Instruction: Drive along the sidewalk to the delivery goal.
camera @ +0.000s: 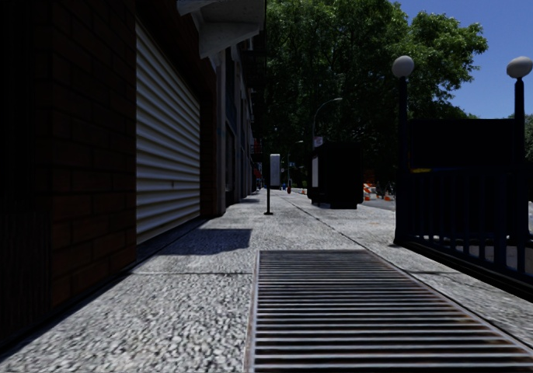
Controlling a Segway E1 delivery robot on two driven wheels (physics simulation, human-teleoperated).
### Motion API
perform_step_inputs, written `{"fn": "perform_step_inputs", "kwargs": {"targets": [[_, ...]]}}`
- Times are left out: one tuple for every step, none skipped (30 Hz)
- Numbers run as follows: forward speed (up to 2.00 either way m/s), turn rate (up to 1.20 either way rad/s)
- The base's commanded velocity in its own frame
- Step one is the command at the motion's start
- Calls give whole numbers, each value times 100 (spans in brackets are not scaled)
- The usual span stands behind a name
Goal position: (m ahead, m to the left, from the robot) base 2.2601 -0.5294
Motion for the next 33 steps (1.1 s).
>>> {"fn": "perform_step_inputs", "kwargs": {"targets": [[172, 0], [172, 0], [172, 0], [172, 0], [172, 0], [172, 0], [172, 0], [172, 0], [172, 0], [172, 0], [172, 0], [172, 0], [172, 0], [172, 0], [172, 0], [172, 0], [172, 0], [172, 0], [172, 0], [172, -61], [172, -87], [172, -87], [172, -105], [172, -113], [172, 0], [172, 0], [172, 0], [172, 0], [172, 0], [172, 0], [172, 0], [172, 0], [172, 0]]}}
